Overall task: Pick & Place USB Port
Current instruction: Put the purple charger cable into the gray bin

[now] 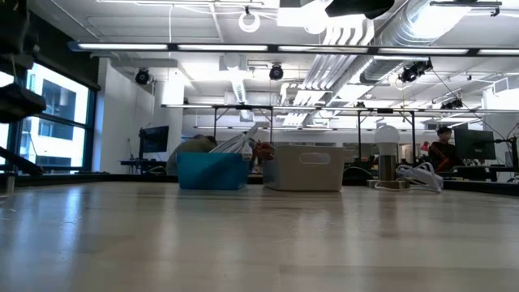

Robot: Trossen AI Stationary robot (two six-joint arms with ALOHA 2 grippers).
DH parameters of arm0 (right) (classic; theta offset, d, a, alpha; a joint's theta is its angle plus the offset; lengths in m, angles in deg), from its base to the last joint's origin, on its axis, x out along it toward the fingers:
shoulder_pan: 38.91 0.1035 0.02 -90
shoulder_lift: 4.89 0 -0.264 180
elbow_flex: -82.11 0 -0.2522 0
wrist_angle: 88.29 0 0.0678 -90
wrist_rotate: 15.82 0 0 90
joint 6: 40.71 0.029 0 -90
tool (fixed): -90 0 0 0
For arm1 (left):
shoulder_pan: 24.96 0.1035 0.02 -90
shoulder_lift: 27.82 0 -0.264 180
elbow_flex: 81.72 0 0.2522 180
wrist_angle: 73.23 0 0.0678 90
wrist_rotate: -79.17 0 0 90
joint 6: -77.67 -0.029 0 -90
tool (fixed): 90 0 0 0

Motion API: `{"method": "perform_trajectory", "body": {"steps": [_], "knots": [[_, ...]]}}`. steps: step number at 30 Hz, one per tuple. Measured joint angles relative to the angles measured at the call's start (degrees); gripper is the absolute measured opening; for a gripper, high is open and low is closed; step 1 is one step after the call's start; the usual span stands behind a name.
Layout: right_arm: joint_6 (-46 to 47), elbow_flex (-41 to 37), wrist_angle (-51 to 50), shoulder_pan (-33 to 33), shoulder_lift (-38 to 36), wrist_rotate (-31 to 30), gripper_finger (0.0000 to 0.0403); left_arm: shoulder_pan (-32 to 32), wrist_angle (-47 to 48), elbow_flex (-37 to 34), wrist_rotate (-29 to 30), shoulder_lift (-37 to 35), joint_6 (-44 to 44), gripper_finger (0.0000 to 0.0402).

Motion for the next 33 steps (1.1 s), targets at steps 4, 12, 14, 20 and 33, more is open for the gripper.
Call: {"method": "perform_trajectory", "body": {"steps": [4,12,14,20,33], "knots": [[0.01,0.00,0.00,-0.02,0.00,0.00,0.0204,0.00,4.28,2.98,0.28,-0.02,-0.02,0.0024],[0.18,0.00,0.00,-0.01,0.00,0.11,0.0204,0.00,6.33,5.91,-0.87,-0.02,-0.02,0.0024],[0.18,0.00,0.00,-0.02,0.00,0.16,0.0204,0.00,6.28,6.06,-0.86,-0.04,-0.29,0.0025],[0.19,0.00,-0.02,-0.01,0.00,0.20,0.0204,0.02,6.44,6.07,1.74,-0.04,-1.33,0.0073],[0.02,0.00,-0.11,0.00,0.00,1.75,0.0204,0.02,9.25,6.07,0.72,0.19,2.85,0.0219]]}}
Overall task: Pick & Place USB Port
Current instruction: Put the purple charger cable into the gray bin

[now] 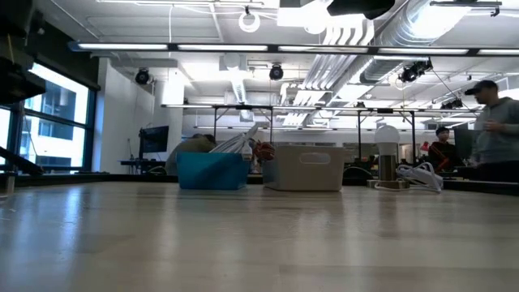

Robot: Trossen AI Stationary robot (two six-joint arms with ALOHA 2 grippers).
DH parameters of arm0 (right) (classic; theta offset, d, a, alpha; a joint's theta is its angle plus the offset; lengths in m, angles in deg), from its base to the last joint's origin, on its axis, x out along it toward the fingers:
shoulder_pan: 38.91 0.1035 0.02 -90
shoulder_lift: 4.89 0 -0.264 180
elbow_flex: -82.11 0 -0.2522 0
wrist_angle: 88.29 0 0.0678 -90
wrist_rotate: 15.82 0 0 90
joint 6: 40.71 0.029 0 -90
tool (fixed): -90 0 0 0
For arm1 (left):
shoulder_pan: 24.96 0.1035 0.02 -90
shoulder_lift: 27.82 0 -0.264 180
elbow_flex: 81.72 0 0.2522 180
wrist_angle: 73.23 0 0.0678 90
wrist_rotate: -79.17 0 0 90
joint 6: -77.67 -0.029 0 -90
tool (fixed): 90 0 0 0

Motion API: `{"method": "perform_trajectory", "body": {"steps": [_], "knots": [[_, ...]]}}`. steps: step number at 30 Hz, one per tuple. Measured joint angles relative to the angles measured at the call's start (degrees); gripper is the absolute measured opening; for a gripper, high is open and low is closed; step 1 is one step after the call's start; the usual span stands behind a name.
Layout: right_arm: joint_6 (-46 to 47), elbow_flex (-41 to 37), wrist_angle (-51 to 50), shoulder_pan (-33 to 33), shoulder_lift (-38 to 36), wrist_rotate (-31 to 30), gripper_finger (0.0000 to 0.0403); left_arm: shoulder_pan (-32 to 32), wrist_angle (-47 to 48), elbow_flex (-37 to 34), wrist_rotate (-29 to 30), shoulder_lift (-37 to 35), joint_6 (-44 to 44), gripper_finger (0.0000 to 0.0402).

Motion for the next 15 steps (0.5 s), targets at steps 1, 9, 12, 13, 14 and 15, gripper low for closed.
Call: {"method": "perform_trajectory", "body": {"steps": [1,9,12,13,14,15], "knots": [[0.00,0.00,-0.15,0.00,0.00,0.00,0.0204,0.00,0.39,0.00,-1.51,0.16,0.25,0.0220],[-0.22,0.00,-0.35,-0.02,0.00,-0.10,0.0204,-0.04,1.94,0.00,-16.25,0.38,-15.72,0.0212],[0.00,0.00,-0.35,-0.02,0.00,-0.16,0.0204,-0.04,2.35,0.00,-16.74,0.40,-23.98,0.0208],[0.14,0.00,-0.32,-0.02,0.00,-0.17,0.0204,-0.04,2.15,0.00,-16.31,0.38,-28.05,0.0207],[0.22,0.00,-0.26,-0.02,0.00,-0.17,0.0204,-0.04,1.77,0.00,-15.56,0.40,-32.19,0.0207],[0.23,0.00,-0.12,-0.02,0.00,-0.17,0.0204,-0.04,1.05,0.00,-14.63,0.40,-36.57,0.0206]]}}
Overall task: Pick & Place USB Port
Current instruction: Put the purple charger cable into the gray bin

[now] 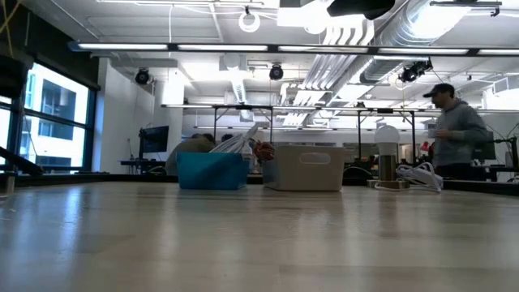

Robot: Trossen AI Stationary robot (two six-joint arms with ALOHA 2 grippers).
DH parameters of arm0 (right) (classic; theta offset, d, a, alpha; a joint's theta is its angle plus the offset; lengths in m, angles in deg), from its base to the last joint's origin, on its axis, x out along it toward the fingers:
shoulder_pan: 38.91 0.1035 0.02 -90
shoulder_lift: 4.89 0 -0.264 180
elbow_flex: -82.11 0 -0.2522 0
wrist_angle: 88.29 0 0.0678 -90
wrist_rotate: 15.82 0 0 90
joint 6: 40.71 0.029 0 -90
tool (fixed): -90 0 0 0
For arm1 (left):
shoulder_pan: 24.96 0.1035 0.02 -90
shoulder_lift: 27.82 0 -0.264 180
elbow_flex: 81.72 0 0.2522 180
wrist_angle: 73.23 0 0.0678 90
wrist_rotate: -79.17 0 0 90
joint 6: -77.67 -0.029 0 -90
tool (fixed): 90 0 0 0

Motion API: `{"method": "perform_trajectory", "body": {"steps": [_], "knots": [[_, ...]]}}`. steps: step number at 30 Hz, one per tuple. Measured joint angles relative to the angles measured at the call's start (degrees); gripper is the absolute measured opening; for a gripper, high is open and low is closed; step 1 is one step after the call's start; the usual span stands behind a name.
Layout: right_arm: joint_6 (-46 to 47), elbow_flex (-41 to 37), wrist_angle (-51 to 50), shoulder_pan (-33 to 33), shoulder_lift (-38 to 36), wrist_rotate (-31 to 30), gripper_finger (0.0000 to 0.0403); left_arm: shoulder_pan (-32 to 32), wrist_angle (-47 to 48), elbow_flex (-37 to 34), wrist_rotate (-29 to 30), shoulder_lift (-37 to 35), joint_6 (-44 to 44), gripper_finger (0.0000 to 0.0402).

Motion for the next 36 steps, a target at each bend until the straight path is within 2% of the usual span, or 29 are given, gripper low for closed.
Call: {"method": "perform_trajectory", "body": {"steps": [3,6,8,12,15,19,22,28,36], "knots": [[0.06,0.00,0.97,0.00,0.00,-0.03,0.0204,0.00,-3.00,-0.01,3.88,0.00,-11.75,0.0206],[0.14,0.00,1.80,0.00,0.00,-0.04,0.0204,0.00,-7.36,0.00,8.28,-0.02,-18.03,0.0206],[0.16,0.00,2.49,0.00,0.00,-0.04,0.0204,0.00,-8.79,0.00,11.28,0.00,-19.26,0.0206],[0.79,0.00,2.87,0.00,-0.02,-0.05,0.0204,0.00,-8.75,0.00,18.15,0.00,-14.55,0.0206],[2.19,0.00,2.89,0.00,-0.02,-0.07,0.0204,0.02,-8.30,0.00,21.27,0.00,-17.04,0.0206],[3.79,0.00,2.91,0.00,-0.02,-0.76,0.0204,0.00,-8.34,0.00,20.84,0.00,-22.59,0.0206],[5.05,0.00,2.92,0.00,-0.02,-2.15,0.0204,0.00,-7.77,0.00,17.92,0.00,-27.26,0.0206],[8.88,0.00,3.83,-0.23,-0.02,-5.90,0.0204,0.00,-2.47,0.00,15.53,0.00,-28.06,0.0206],[11.55,0.00,6.48,-2.62,-0.02,-5.47,0.0204,-0.02,0.85,0.00,14.13,0.00,-32.38,0.0206]]}}
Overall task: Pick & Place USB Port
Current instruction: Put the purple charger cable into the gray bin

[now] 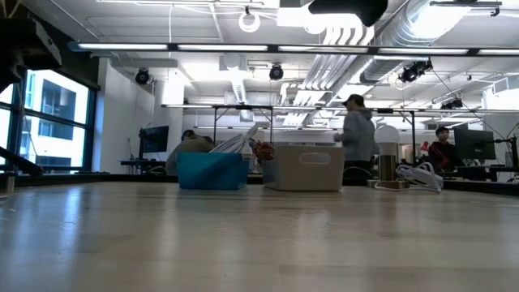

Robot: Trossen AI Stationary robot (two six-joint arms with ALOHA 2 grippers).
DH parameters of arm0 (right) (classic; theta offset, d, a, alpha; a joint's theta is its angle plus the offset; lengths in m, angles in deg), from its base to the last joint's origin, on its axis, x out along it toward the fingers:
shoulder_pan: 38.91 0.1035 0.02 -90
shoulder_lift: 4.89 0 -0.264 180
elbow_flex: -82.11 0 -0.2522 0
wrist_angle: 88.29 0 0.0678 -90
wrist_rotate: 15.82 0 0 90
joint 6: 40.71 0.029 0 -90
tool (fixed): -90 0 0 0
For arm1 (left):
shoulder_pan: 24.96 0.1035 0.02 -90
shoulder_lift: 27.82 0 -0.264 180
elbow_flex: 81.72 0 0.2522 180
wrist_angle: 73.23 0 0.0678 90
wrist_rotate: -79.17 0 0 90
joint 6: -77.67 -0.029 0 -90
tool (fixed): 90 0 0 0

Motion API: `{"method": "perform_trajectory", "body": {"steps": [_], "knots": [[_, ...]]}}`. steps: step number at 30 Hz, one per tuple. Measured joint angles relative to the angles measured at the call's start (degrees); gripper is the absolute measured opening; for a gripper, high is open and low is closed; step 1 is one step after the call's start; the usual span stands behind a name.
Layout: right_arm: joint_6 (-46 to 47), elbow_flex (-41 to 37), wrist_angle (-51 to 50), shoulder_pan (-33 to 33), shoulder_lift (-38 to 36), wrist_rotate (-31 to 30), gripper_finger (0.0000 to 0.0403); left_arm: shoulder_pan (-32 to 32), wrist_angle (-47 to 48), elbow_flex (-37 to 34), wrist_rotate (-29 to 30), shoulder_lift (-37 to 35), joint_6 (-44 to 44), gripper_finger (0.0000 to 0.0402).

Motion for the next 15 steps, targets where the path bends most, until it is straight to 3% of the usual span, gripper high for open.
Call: {"method": "perform_trajectory", "body": {"steps": [7,15], "knots": [[-0.24,0.00,0.37,-1.54,0.00,1.59,0.0204,0.00,-0.61,0.00,0.00,0.77,-2.02,0.0206],[-0.63,0.00,0.25,-1.60,0.00,2.43,0.0204,0.00,-1.62,0.00,-1.13,7.26,-3.15,0.0206]]}}
